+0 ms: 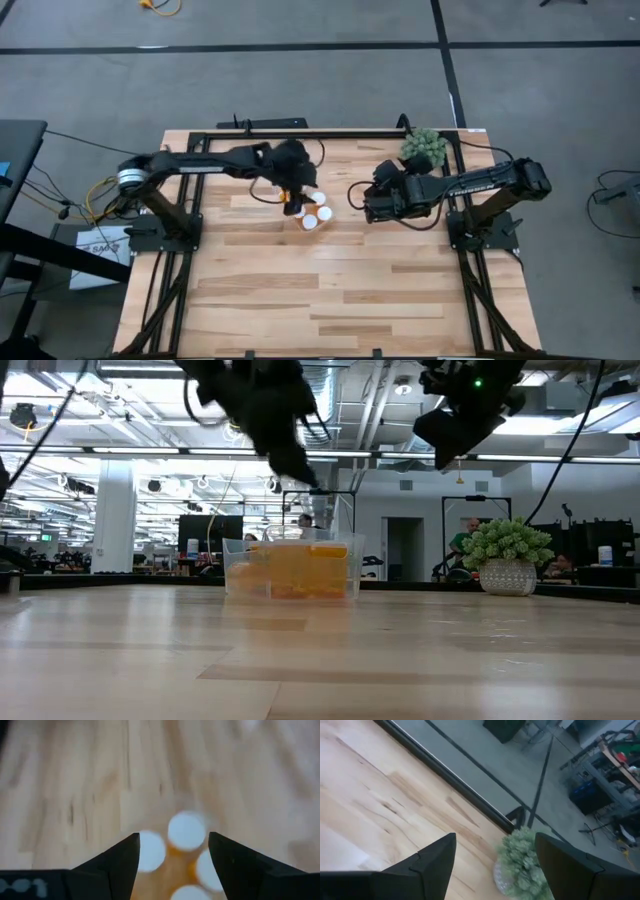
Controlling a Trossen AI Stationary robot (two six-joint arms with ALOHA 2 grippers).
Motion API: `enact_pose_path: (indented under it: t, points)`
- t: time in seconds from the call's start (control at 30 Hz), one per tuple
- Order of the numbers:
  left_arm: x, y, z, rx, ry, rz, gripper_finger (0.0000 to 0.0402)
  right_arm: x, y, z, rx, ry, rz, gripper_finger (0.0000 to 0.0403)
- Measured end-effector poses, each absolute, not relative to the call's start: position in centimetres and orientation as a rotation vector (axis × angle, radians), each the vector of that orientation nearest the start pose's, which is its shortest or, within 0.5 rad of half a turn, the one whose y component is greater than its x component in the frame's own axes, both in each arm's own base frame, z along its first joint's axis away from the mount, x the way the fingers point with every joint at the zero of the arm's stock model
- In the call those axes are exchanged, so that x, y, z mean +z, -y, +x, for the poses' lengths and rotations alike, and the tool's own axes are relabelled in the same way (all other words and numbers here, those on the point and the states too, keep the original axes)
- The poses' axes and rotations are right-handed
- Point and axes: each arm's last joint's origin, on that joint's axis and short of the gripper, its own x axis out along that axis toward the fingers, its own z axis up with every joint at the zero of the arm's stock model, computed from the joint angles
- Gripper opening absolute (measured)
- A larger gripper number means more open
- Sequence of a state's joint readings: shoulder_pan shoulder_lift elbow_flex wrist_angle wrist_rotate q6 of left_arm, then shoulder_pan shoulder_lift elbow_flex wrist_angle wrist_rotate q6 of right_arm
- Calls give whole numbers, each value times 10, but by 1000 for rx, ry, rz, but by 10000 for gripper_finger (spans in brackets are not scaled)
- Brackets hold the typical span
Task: Pick and place pill bottles into a basket
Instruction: Return to Home Position
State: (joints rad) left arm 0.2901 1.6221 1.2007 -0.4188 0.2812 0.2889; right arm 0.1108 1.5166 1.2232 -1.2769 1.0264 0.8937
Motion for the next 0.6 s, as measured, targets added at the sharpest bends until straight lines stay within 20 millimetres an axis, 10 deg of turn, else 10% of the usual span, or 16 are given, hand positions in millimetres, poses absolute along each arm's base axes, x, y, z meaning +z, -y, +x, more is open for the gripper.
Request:
enact_pose_path:
  t: [0.3,0.6]
  points:
    - [327,-66,284,-16,-428,-50,227,273,-10,284,-978,-858,-171,265]
    - [305,-31,221,33,-221,-129,227,275,-22,297,-774,-849,-178,265]
